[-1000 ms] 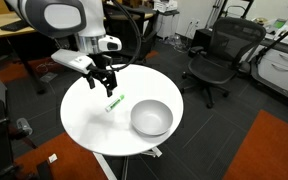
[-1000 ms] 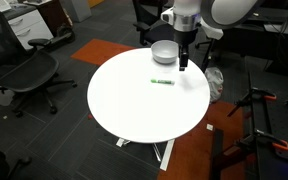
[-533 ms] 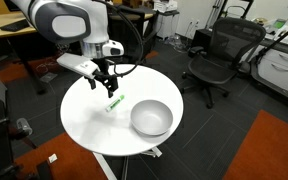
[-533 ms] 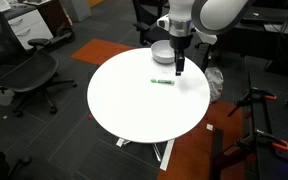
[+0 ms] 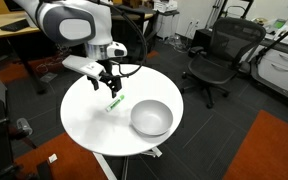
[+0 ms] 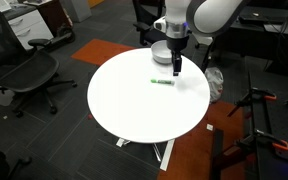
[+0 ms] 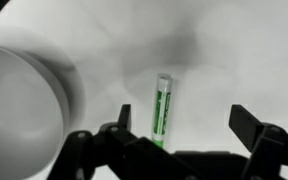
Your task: Get the marker from the table and put it in the white bowl
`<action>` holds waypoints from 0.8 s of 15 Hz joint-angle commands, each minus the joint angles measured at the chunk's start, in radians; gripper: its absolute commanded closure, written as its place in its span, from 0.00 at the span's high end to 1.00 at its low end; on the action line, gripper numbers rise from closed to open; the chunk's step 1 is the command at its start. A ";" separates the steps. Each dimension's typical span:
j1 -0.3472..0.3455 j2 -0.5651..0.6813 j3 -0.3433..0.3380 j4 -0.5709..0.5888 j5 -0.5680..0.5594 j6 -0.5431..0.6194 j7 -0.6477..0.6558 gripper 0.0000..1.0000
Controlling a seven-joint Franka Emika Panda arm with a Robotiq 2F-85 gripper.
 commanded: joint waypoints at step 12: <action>-0.075 0.251 0.069 0.211 0.021 0.001 -0.122 1.00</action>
